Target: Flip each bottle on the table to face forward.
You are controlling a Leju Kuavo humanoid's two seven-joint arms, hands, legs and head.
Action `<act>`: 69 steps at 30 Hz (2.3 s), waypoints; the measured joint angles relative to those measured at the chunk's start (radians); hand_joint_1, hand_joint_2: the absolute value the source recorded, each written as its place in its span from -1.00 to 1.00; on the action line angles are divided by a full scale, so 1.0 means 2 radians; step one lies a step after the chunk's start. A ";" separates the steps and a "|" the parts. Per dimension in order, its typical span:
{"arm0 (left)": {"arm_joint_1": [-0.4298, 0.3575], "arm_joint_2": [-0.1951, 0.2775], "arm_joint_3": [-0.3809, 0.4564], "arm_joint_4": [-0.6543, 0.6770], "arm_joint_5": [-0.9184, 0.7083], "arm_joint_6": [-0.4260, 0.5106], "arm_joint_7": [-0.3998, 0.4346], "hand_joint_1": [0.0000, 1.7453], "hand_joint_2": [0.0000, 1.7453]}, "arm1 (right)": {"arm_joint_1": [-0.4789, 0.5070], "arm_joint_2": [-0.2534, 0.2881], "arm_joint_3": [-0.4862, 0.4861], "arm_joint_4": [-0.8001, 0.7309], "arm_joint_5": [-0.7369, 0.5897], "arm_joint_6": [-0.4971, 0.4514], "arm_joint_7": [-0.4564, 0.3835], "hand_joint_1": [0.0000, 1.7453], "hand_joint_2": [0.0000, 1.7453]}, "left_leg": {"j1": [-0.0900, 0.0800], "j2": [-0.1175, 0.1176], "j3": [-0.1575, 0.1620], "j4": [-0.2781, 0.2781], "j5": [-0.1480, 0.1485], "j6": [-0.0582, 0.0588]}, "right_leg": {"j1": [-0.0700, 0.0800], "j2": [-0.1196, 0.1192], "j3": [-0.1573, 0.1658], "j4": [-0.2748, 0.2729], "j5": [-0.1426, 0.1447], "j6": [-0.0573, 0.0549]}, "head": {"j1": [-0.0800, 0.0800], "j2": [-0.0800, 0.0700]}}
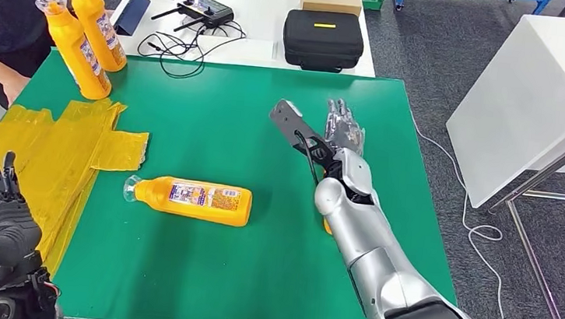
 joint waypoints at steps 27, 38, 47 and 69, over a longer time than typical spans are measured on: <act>0.020 -0.005 0.006 -0.023 -0.001 -0.003 0.002 -1.00 -1.00 | 0.021 -0.003 0.036 0.009 0.036 -0.031 0.024 -1.00 1.00 | 0.000 0.000 0.000 0.000 0.000 0.000 | 0.000 0.000 0.000 0.000 0.000 0.000 | 0.000 0.000; 0.036 -0.020 0.015 -0.031 0.002 -0.030 0.001 -1.00 -1.00 | 0.099 -0.030 0.018 0.005 0.062 -0.069 0.035 -1.00 1.00 | 0.000 0.000 0.000 0.000 0.000 0.000 | 0.000 0.000 0.000 0.000 0.000 0.000 | 0.000 0.000; 0.039 -0.033 0.029 -0.038 0.000 -0.039 0.001 -1.00 -1.00 | 0.126 -0.042 -0.001 0.001 0.072 -0.072 0.031 -1.00 1.00 | 0.000 0.000 0.000 0.000 0.000 0.000 | 0.000 0.000 0.000 0.000 0.000 0.000 | 0.000 0.000; 0.035 -0.048 0.057 -0.045 -0.008 -0.067 0.001 -1.00 -1.00 | 0.161 -0.062 -0.040 -0.016 0.080 -0.042 0.031 -1.00 1.00 | 0.000 0.000 0.000 0.000 0.000 0.000 | 0.000 0.000 0.000 0.000 0.000 0.000 | 0.000 0.000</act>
